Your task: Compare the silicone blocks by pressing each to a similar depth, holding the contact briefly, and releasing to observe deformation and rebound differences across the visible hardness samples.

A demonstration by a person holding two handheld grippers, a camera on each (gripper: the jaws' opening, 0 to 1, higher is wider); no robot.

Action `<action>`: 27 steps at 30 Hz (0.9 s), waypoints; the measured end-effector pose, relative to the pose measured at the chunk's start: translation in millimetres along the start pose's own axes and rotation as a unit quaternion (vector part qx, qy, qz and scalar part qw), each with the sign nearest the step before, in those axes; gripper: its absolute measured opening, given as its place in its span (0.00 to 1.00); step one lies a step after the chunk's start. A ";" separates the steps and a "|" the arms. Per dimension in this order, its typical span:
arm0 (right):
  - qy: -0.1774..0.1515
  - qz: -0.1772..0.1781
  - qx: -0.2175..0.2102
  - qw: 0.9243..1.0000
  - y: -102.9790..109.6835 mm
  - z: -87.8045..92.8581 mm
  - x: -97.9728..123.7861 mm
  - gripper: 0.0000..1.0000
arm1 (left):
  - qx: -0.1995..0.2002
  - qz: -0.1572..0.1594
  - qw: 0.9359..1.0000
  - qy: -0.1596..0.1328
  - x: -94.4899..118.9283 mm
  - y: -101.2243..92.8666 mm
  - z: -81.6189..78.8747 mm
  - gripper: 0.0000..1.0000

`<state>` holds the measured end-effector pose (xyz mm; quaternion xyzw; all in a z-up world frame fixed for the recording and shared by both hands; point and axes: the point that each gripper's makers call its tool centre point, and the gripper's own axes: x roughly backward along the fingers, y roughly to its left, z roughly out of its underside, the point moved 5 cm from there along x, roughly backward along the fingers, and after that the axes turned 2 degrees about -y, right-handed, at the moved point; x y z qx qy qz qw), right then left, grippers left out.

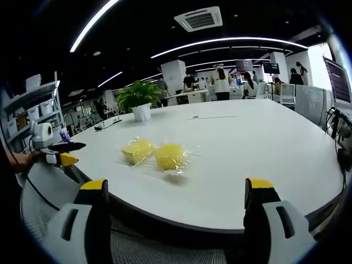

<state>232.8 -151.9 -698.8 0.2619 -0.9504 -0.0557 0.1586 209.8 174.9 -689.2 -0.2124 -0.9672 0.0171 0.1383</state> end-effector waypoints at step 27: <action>0.000 0.001 0.000 1.000 -0.1 -0.2 -0.3 0.96 | 0.018 0.065 0.998 0.008 -27.9 13.4 -21.4 0.66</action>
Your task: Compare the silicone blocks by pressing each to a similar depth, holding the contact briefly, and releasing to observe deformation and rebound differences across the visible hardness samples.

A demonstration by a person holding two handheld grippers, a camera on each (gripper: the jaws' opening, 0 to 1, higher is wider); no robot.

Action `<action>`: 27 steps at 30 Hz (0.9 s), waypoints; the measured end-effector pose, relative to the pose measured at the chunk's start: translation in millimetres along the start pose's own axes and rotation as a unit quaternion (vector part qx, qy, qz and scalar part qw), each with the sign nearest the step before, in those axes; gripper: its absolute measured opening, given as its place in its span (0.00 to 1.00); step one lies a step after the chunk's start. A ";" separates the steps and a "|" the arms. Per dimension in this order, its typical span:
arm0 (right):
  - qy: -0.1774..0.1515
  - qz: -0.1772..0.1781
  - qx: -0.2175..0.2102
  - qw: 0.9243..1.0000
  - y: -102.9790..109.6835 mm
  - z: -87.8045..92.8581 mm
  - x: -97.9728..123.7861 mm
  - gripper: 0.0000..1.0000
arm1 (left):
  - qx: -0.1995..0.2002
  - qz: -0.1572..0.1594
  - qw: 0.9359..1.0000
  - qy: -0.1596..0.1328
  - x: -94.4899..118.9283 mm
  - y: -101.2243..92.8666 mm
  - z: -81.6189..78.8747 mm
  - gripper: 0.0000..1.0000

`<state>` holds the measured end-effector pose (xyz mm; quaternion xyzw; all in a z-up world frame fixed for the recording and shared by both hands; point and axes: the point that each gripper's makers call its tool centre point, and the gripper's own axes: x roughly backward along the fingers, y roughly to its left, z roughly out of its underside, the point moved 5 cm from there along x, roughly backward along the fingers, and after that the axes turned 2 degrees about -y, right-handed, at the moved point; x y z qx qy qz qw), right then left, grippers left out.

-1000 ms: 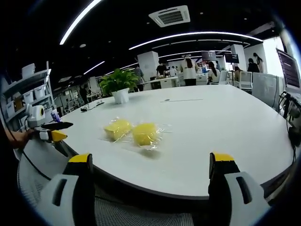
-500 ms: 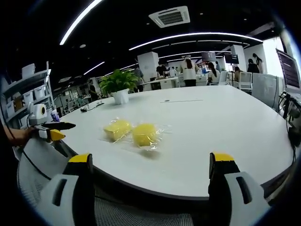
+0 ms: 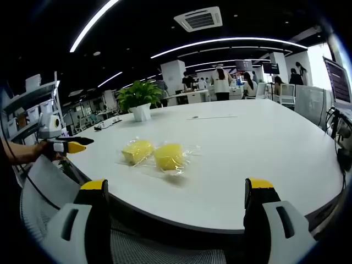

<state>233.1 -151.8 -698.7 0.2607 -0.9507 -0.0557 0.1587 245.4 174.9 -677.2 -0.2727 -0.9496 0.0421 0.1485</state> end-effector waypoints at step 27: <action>0.016 0.001 -0.006 1.000 -0.8 3.2 -1.4 0.96 | 0.023 -0.034 0.999 0.021 -61.3 65.3 -7.2 0.61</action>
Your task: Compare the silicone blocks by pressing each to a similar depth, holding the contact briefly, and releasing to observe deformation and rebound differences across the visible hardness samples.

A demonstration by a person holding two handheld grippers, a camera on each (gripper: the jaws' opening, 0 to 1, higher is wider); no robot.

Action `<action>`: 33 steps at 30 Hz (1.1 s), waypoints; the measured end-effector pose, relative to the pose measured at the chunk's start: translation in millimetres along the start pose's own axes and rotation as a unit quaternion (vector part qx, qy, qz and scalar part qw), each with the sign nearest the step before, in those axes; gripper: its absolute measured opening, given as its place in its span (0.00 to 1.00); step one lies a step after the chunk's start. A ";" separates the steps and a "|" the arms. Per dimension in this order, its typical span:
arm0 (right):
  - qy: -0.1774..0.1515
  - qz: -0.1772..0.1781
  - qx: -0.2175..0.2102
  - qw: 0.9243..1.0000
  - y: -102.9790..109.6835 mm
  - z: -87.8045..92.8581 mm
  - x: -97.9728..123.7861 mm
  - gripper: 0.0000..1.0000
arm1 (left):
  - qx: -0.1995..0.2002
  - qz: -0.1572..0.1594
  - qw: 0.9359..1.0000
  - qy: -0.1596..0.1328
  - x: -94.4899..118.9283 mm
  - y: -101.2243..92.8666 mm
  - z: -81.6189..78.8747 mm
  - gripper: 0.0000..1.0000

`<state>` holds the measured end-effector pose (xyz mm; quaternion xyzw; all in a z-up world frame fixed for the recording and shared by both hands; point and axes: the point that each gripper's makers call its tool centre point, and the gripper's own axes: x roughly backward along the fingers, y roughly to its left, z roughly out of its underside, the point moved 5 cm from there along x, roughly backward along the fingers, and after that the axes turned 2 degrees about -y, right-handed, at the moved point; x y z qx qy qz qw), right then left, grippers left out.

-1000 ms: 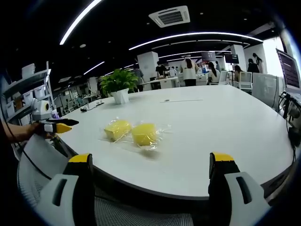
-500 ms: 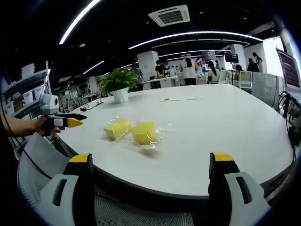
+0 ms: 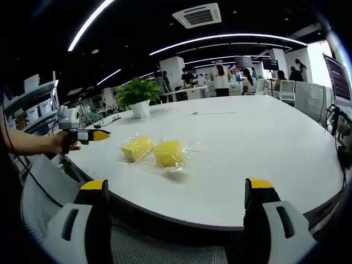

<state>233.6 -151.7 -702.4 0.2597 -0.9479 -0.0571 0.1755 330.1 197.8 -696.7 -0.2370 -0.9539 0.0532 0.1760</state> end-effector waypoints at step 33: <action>0.017 0.005 -0.005 1.000 -1.3 3.3 -0.2 0.96 | 0.098 -0.024 0.994 0.036 -73.1 32.8 10.8 0.39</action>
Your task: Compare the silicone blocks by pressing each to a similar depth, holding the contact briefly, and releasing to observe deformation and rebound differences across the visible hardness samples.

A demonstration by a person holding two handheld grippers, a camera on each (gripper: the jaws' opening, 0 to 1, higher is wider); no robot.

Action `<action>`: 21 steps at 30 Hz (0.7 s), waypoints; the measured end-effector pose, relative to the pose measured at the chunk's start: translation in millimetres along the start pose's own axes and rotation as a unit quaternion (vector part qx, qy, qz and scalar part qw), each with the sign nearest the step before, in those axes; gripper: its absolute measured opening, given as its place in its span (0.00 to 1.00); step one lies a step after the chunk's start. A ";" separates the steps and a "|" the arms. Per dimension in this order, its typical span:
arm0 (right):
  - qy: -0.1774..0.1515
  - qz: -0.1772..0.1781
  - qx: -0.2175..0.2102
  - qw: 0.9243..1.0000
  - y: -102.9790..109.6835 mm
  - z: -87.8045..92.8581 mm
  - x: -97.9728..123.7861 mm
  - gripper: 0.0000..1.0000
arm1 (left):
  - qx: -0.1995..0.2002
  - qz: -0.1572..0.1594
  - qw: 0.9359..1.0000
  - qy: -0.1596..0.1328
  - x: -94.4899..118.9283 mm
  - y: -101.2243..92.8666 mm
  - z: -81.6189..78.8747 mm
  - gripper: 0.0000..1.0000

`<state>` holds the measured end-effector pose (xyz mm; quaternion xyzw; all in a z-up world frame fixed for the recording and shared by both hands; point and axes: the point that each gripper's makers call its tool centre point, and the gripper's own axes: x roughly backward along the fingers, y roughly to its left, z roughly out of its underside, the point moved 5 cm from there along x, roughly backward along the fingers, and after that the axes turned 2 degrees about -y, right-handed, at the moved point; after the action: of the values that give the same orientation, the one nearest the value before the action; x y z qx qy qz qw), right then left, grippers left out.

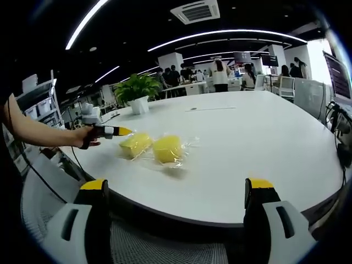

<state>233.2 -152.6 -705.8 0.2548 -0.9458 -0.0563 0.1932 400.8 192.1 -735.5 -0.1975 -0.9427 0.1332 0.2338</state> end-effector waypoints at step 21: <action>0.005 0.002 0.000 1.000 -1.4 0.7 -1.1 0.96 | 0.019 -0.002 1.000 0.023 -33.9 4.6 -1.6 0.34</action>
<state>234.5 -153.3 -707.1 0.2536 -0.9452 -0.0549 0.1984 430.5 181.7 -748.9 -0.1938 -0.9349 0.1459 0.2591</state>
